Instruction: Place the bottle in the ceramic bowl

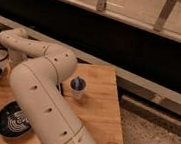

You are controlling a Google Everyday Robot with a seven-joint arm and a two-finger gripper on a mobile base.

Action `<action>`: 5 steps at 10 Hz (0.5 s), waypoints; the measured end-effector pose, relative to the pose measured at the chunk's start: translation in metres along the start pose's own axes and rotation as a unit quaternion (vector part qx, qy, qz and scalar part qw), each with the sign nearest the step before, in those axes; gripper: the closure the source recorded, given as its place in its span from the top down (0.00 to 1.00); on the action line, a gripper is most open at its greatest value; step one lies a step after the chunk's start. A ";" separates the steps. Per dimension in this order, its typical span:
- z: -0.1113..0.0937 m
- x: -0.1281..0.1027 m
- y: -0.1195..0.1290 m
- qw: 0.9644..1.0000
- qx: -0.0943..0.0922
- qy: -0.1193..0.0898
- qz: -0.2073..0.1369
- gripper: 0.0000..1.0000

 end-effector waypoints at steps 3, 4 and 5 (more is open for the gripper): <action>0.022 0.002 0.005 1.000 -0.021 0.012 0.000 0.80; 0.035 0.000 0.003 0.999 -0.030 0.016 0.003 0.80; 0.044 0.000 0.001 0.999 -0.034 0.020 0.005 0.80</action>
